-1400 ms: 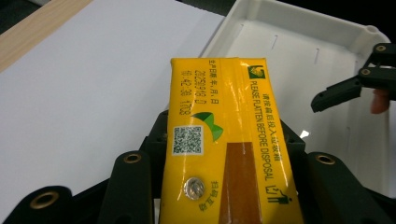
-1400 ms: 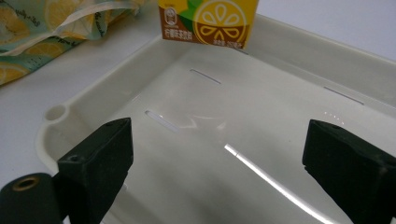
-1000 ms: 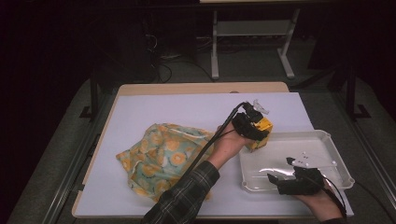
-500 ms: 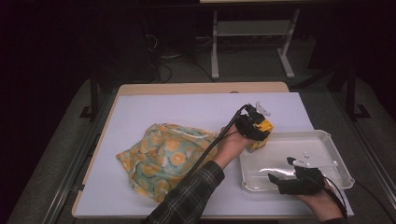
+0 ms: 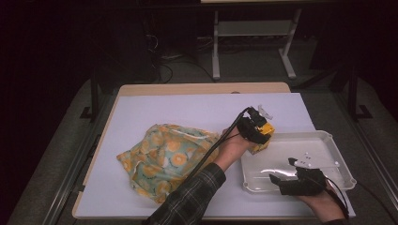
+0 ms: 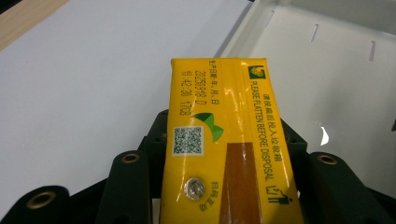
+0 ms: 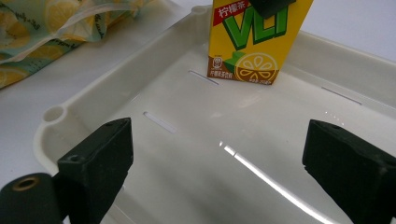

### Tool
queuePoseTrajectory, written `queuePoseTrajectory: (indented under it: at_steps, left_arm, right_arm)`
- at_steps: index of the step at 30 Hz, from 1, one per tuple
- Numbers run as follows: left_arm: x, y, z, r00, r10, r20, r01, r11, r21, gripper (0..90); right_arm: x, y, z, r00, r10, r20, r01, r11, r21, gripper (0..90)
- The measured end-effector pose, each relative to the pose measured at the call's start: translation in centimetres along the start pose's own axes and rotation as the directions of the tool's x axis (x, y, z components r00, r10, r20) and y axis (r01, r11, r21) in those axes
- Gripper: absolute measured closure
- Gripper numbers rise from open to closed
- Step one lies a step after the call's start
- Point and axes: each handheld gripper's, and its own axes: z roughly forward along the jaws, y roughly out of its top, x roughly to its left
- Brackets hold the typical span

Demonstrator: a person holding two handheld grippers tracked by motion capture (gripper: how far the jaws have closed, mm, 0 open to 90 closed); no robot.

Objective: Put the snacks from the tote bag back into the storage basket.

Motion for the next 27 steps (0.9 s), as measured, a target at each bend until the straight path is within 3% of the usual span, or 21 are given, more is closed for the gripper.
queuePoseTrajectory:
  at_steps: [5, 8, 12, 21, 27]
  left_arm:
    - [0.1, 0.0, -0.3, 0.9999, 0.014, 0.000, -0.014, 0.9999, -0.009, 40.1]
    - [0.1, 0.0, -1.0, 0.9989, 0.044, 0.016, -0.044, 0.9989, 0.015, 35.3]
    - [0.2, -0.2, -1.8, 0.9987, 0.037, 0.034, -0.038, 0.9991, 0.018, 29.5]
    - [0.4, -0.9, -3.7, 0.9978, 0.034, 0.057, -0.037, 0.9978, 0.055, 22.6]
    - [0.8, -1.5, -4.9, 0.9981, 0.012, 0.061, -0.014, 0.9992, 0.038, 21.7]
  right_arm:
    - [0.0, 0.0, 0.0, 1.0000, -0.001, 0.001, 0.001, 1.000, 0.003, 8.2]
    - [0.0, 0.0, 0.0, 1.0000, -0.006, 0.001, 0.006, 1.000, 0.004, 8.2]
    - [0.0, 0.0, 0.1, 1.0000, -0.006, -0.003, 0.006, 1.000, 0.001, 8.2]
    - [0.1, 0.0, 0.1, 1.0000, -0.005, -0.004, 0.005, 1.000, 0.005, 8.2]
    - [0.1, 0.0, 0.1, 1.0000, -0.001, -0.001, 0.001, 1.000, 0.009, 8.1]
